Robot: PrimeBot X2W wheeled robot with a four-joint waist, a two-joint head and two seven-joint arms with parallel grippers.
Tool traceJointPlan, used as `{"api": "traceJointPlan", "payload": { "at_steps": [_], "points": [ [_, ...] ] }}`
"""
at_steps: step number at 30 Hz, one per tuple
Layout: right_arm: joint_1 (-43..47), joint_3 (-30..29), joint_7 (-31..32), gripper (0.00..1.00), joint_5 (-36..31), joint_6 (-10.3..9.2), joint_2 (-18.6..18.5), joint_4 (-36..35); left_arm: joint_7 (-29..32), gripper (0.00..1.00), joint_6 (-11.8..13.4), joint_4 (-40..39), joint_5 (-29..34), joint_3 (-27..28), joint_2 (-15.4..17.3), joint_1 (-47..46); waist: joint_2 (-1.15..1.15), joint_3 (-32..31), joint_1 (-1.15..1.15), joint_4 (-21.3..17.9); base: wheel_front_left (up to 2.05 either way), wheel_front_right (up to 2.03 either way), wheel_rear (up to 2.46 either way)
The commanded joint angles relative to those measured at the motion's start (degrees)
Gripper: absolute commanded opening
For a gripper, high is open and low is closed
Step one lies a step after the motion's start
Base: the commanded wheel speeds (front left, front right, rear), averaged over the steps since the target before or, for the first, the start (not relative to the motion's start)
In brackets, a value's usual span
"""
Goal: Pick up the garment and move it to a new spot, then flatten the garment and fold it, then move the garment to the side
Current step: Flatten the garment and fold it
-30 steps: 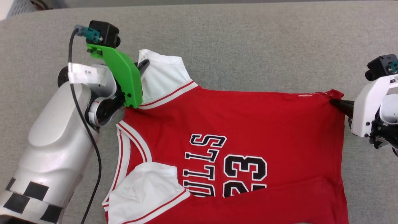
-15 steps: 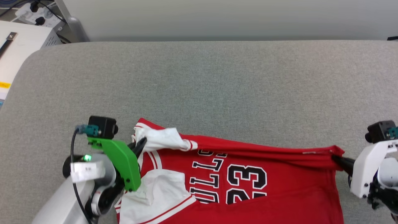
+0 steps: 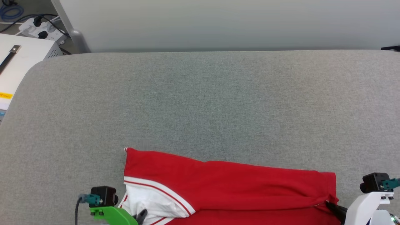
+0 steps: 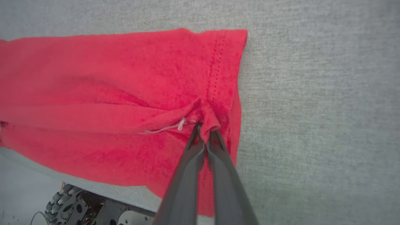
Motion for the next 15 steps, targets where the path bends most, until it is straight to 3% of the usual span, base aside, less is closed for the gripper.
{"api": "traceJointPlan", "payload": {
  "at_steps": [1, 2, 5, 10, 15],
  "points": [
    [1.19, -0.73, -1.18, 0.42, -1.35, -0.02, 1.18, -0.18, -0.39, 0.00, -0.17, 0.89, -0.68, -0.60, -1.05, 1.53, 0.00, -0.09, 0.00, -0.48, 0.00, 0.00, 0.00],
    [1.32, -1.08, -1.84, 1.00, -1.54, -0.02, 1.76, -0.10, -0.75, 0.00, -0.46, 1.26, -0.86, -0.70, -1.55, 1.54, 0.00, -0.04, 0.00, -0.50, 0.00, 0.00, 0.00],
    [1.31, -1.94, -5.34, 1.00, -2.72, -0.02, 3.14, -0.46, -2.12, 1.00, -1.53, 2.92, -0.70, -1.05, -2.83, 0.71, 0.00, -0.12, 0.00, -0.47, 0.00, 0.00, 0.00],
    [1.42, -3.06, -10.35, 1.00, -3.76, -0.02, 4.25, -2.25, -6.18, 1.00, -3.14, 4.22, 1.04, -0.61, -3.76, -1.57, 0.00, -1.00, 0.00, -0.12, 0.00, 0.00, 0.00],
    [2.66, -5.59, -10.37, 1.00, -4.40, -0.02, 4.21, -5.66, -12.07, 1.00, -3.21, 3.10, 3.94, 0.84, -3.75, -3.03, 0.00, -2.18, 0.00, 0.17, 0.00, 0.00, 0.00]
  ]
}}
